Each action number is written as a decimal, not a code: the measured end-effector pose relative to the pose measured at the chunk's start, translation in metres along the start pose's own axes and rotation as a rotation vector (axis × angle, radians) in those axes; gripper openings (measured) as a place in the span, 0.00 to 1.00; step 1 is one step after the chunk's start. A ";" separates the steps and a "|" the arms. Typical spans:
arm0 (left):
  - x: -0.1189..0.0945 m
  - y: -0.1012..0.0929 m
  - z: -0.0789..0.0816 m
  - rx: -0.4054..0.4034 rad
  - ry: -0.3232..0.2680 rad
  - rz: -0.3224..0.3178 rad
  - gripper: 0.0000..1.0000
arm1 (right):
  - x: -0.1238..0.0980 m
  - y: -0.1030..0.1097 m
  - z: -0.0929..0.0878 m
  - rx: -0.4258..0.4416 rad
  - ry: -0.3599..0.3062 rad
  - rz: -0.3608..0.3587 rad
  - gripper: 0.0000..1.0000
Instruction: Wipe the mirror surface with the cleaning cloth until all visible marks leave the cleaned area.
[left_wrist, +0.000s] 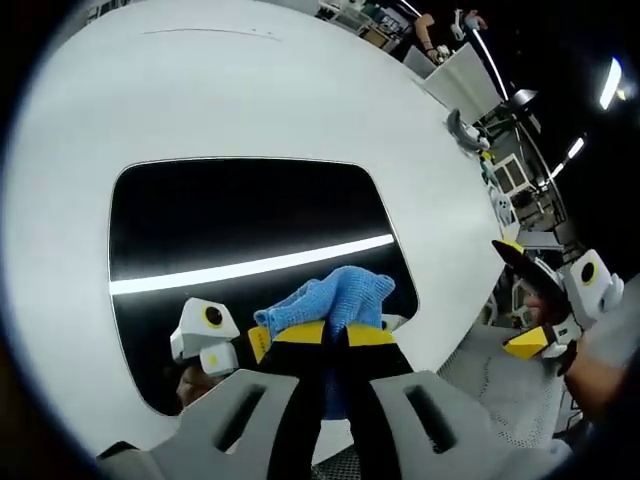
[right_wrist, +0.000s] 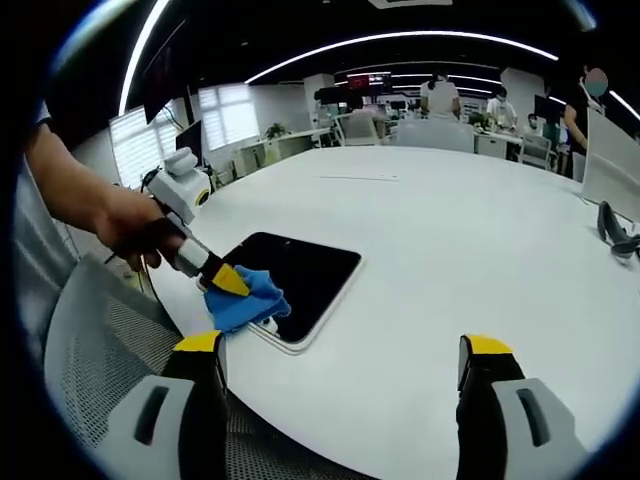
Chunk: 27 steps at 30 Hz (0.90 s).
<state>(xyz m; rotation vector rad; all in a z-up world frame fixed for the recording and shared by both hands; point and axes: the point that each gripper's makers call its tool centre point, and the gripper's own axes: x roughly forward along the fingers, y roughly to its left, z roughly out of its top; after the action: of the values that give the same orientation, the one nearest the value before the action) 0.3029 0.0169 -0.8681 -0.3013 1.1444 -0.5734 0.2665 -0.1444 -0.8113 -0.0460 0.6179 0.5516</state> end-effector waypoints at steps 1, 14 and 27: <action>0.000 0.000 0.001 0.002 -0.003 0.001 0.04 | 0.000 0.000 0.000 0.003 0.000 0.004 0.94; 0.007 0.008 0.025 -0.016 -0.011 -0.009 0.04 | 0.001 0.003 0.000 0.023 0.004 0.018 0.96; 0.018 0.019 0.060 -0.026 -0.021 0.000 0.04 | 0.000 -0.001 0.001 0.036 -0.005 0.006 0.96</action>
<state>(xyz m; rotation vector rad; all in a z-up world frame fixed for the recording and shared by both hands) 0.3686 0.0180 -0.8673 -0.3285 1.1321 -0.5544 0.2673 -0.1448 -0.8108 -0.0088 0.6227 0.5457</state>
